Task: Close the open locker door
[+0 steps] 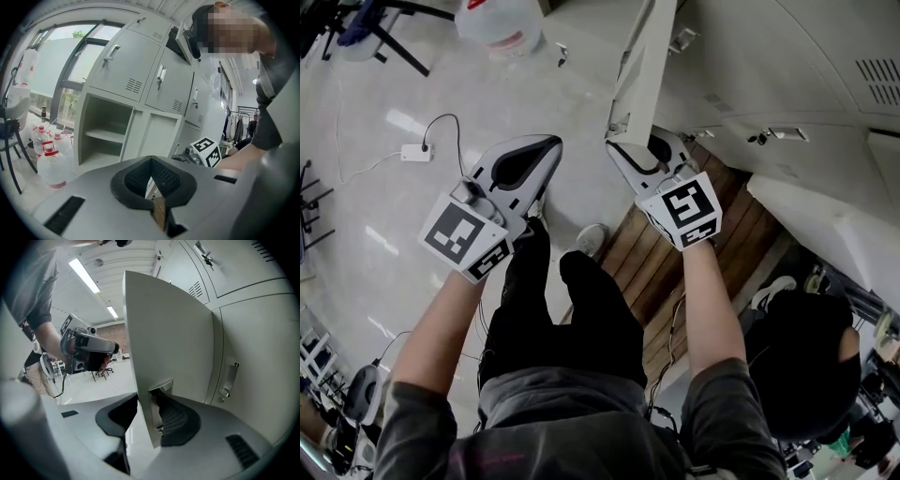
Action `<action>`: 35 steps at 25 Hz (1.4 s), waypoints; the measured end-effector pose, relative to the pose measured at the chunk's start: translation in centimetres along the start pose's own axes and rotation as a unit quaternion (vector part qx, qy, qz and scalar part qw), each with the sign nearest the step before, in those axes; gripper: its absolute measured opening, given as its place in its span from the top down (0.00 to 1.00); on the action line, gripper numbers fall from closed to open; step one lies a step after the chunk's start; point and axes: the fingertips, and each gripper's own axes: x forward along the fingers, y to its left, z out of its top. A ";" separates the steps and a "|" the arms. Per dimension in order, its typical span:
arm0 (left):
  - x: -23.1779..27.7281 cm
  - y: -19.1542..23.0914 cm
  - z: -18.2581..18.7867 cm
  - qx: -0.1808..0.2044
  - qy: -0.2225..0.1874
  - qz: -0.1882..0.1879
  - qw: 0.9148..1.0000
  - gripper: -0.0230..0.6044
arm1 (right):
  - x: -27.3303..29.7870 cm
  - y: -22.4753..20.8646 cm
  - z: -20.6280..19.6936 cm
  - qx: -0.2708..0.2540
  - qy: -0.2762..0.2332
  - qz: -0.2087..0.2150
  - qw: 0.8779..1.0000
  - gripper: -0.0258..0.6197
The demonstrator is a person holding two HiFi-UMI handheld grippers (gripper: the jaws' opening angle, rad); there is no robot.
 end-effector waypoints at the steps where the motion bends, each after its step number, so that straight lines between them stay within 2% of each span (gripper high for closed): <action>1: -0.1 0.2 0.0 -0.001 -0.001 0.000 1.000 0.94 | 0.3 0.1 0.1 0.000 0.000 -0.003 1.000 0.72; 10: -1.1 3.5 0.9 -0.009 -0.006 -0.015 1.000 0.94 | 3.1 1.6 1.4 0.008 0.017 -0.019 1.000 0.72; 21: -2.3 10.8 2.7 -0.018 -0.006 -0.025 1.000 0.94 | 9.7 3.2 4.7 0.019 0.027 -0.030 0.999 0.74; 35: -2.7 21.2 5.4 -0.023 -0.013 -0.022 0.999 0.94 | 18.6 1.3 9.4 0.049 0.010 -0.098 0.994 0.77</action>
